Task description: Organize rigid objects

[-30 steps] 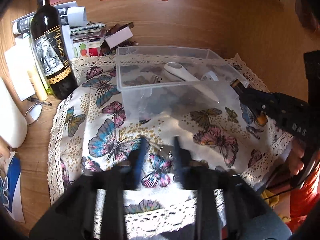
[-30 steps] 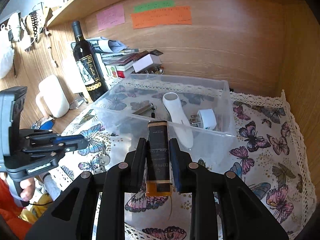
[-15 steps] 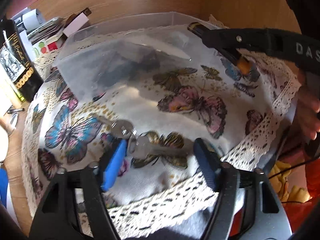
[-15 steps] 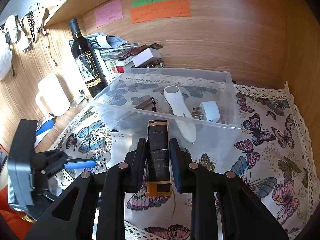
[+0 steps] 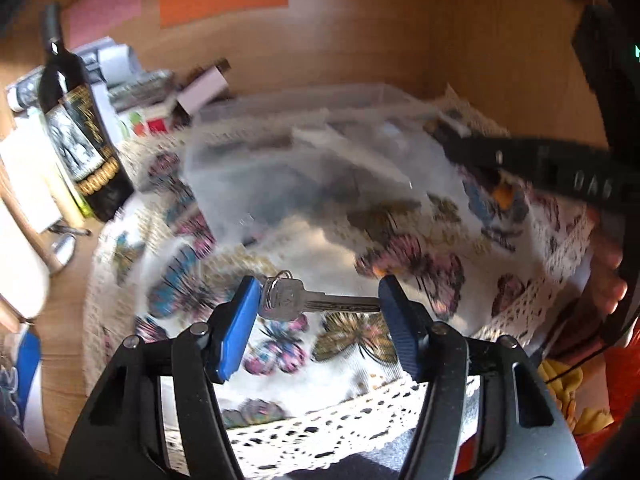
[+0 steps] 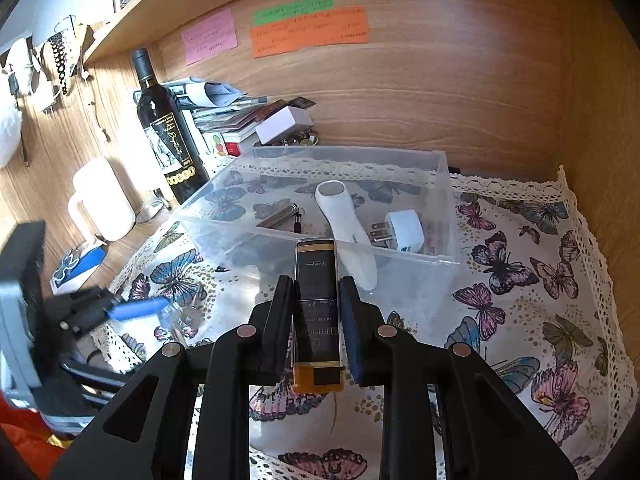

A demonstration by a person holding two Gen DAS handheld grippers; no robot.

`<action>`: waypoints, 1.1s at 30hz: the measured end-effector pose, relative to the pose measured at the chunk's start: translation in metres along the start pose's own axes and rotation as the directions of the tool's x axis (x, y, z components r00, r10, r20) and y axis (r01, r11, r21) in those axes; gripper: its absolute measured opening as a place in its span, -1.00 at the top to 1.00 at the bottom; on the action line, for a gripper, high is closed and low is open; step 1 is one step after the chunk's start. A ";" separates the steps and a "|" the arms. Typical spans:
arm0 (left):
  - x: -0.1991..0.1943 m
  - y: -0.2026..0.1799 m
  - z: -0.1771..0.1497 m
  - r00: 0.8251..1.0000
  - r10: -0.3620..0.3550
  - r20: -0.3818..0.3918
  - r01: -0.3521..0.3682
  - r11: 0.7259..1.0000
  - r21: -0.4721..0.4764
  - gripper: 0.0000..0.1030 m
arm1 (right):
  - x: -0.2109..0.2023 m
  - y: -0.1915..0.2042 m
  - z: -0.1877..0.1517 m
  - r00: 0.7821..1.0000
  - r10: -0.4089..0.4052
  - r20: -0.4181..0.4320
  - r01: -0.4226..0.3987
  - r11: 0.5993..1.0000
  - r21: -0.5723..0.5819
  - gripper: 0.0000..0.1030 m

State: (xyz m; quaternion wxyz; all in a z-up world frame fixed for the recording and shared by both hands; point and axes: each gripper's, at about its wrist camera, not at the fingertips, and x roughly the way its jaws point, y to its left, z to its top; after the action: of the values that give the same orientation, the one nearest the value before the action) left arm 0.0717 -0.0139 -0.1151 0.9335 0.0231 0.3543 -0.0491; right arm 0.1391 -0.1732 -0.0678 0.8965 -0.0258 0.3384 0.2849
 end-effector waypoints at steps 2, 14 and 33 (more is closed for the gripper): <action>-0.009 0.003 0.009 0.999 0.014 0.034 -0.014 1.000 -0.005 -0.19 | -0.003 0.001 0.002 1.000 -0.002 0.011 0.002 1.000 -0.003 0.58; -0.034 0.030 0.076 0.983 0.012 0.182 0.000 0.998 -0.065 0.95 | -0.010 -0.001 0.034 0.995 -0.017 0.094 0.019 1.000 -0.024 0.58; 0.011 0.084 0.030 0.997 0.053 -0.060 -0.058 0.993 -0.101 -0.12 | 0.044 -0.021 0.062 0.999 -0.033 0.021 0.033 0.999 0.000 0.58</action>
State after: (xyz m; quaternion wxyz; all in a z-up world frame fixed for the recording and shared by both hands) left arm 0.1085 0.0662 -0.0993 0.9240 -0.0137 0.3822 -0.0041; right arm 0.2133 -0.1545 -0.0504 0.9046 -0.0284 0.3284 0.2703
